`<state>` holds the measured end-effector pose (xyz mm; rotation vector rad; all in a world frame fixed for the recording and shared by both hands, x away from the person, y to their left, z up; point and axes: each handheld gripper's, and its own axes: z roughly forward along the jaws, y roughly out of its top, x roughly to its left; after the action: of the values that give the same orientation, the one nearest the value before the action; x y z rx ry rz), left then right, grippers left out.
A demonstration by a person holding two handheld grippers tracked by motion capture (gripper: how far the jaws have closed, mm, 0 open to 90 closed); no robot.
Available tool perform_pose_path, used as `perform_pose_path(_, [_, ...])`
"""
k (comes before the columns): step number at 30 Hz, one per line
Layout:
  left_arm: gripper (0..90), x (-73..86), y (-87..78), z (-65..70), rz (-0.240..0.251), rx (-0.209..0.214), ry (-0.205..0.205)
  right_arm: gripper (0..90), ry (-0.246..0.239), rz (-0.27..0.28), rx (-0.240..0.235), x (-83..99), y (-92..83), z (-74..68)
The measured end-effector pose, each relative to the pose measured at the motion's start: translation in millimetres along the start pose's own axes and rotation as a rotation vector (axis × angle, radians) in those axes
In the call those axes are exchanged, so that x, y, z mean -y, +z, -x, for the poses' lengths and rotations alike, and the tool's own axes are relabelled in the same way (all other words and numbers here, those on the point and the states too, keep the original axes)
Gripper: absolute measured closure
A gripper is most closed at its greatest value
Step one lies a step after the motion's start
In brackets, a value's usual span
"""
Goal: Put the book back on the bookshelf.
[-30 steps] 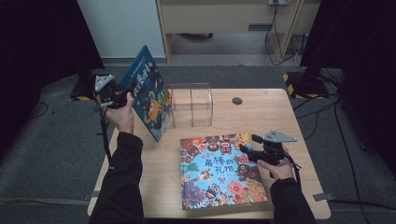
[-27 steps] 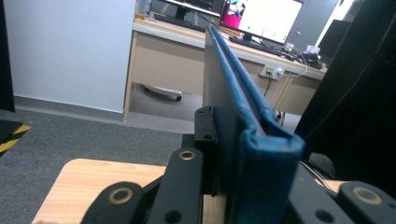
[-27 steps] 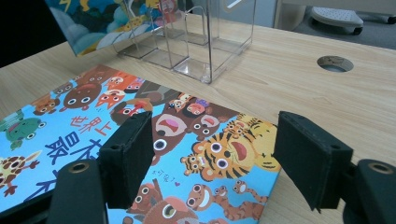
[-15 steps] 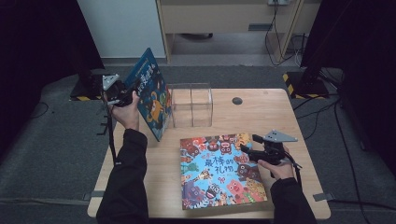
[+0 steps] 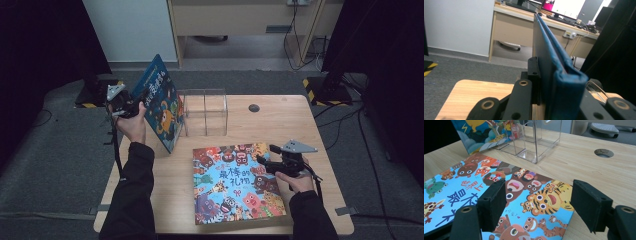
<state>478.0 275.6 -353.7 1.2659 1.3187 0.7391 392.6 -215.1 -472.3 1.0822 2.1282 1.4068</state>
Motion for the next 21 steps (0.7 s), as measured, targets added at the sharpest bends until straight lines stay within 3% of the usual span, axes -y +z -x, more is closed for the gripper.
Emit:
perform_pose_path(12, [81.2,6.5,-12.3,-3.9,-0.011,0.012,-0.006,28.6,-0.003,-0.006,-0.002,0.0,2.4,-3.4])
perform_pose_path(21, [82.1,9.6,-6.8,-5.5,0.055,-0.008,-0.051,28.6,-0.002,-0.004,0.001,0.3,2.1,-0.9])
